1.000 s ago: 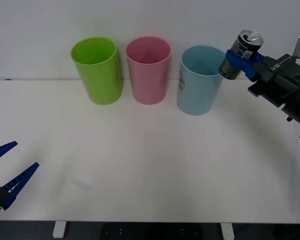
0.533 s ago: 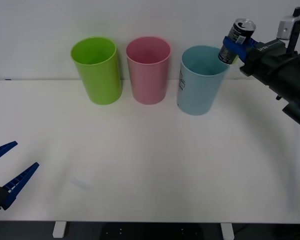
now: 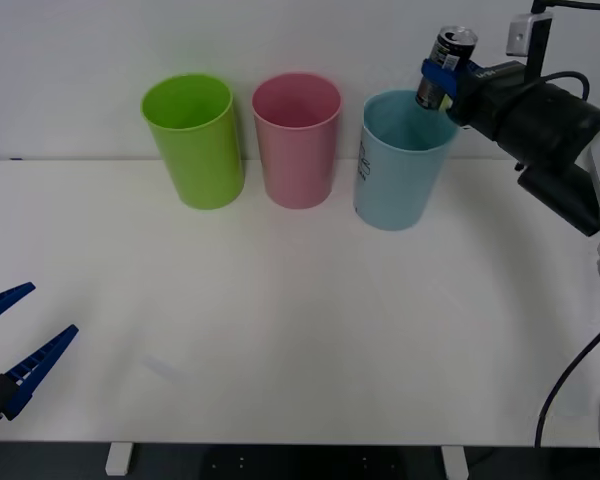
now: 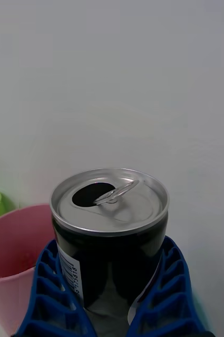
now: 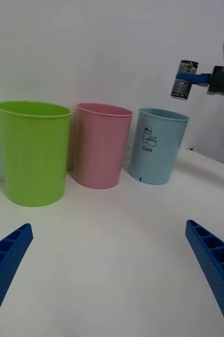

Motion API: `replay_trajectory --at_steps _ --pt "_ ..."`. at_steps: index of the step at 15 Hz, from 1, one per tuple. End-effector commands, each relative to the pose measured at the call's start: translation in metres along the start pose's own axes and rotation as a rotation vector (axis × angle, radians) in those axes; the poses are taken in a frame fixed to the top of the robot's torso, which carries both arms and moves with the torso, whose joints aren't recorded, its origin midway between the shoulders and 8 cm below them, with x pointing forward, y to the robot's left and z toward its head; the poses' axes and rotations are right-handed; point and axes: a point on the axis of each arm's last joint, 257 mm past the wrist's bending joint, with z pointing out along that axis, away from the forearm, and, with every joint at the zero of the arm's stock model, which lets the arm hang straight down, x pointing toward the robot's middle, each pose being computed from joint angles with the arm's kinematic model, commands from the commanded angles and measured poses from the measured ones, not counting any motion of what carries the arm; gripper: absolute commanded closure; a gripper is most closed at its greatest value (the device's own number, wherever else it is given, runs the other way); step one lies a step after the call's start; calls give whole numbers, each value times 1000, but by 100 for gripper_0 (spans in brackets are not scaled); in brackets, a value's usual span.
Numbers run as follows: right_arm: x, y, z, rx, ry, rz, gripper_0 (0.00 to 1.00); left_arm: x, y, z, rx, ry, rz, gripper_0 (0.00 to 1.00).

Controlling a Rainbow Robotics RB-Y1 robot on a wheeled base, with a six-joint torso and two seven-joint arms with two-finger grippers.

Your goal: Grasp the object on the table and drop it into the matching bin: aluminum can to the light blue bin, PET bottle to the pink bin.

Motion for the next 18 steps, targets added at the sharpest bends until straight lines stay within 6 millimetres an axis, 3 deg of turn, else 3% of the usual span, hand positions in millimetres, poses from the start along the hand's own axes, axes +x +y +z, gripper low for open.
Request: replay_trajectory --at_steps 1,8,10,18 --pt "7 -3 17 15 21 14 100 0 0 0 0 0 0 0" --pt "10 -1 22 15 28 14 92 0 0 0 0 0 0 0" --pt "9 -1 23 14 27 8 2 0 0 0 0 0 0 0" --pt "5 2 22 -2 11 3 0 0 0 0 0 0 0 0"
